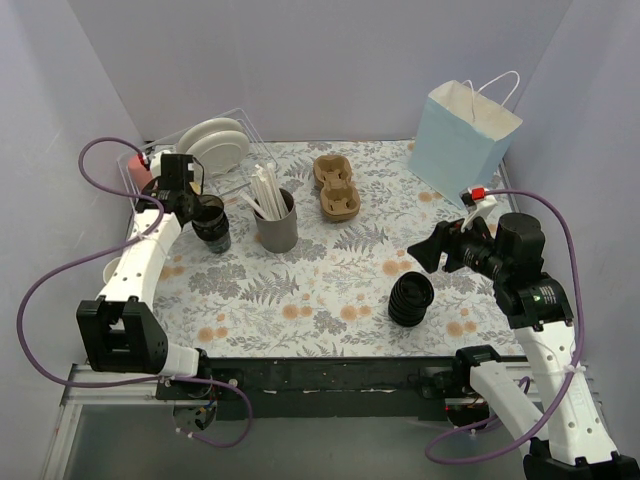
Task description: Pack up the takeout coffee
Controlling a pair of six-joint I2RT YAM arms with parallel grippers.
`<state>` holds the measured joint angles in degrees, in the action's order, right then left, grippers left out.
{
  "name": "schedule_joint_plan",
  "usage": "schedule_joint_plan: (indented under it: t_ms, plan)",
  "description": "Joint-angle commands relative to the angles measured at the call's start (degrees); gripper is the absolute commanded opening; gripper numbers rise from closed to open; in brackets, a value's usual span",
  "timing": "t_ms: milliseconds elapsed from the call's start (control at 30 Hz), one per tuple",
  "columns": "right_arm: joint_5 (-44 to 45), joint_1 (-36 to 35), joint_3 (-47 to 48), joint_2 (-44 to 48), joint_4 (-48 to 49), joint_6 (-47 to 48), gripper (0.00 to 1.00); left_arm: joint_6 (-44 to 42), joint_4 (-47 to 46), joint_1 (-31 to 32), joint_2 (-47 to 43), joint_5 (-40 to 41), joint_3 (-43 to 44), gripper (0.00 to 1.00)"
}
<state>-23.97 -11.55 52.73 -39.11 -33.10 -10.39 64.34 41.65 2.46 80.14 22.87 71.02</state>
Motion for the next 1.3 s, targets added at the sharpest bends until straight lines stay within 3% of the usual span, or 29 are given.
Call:
schedule_joint_plan:
  t_ms: [0, 600, 767, 867, 1033, 1267]
  plan:
    - [-0.3, -0.1, 3.3, -0.7, 1.2, -0.9, 0.71, -0.4, 0.4, -0.3, -3.5, -0.1, 2.8, 0.0]
    - [-0.7, -0.1, 5.4, -2.7, 3.0, -4.3, 0.69, -0.7, 0.6, -0.2, -6.5, -3.2, 3.3, 0.0]
    - [-3.3, -0.3, 6.7, -6.8, 9.7, -13.2, 0.65, -0.7, 1.0, -0.2, -6.5, -3.2, 3.5, 0.0]
    - [-0.4, -1.6, 8.3, -9.7, 14.0, -18.1, 0.63, -0.6, 0.9, -0.3, -6.9, -3.5, 2.8, 0.0]
    - [7.4, -9.8, 12.6, -15.5, 18.7, -22.1, 0.63, -0.7, 0.3, -0.2, -8.4, -3.6, 2.1, 0.0]
    - [21.4, -25.3, 23.5, -31.3, 22.1, -25.0, 0.62, -0.5, -1.8, -0.3, -10.1, -5.6, -0.2, 0.0]
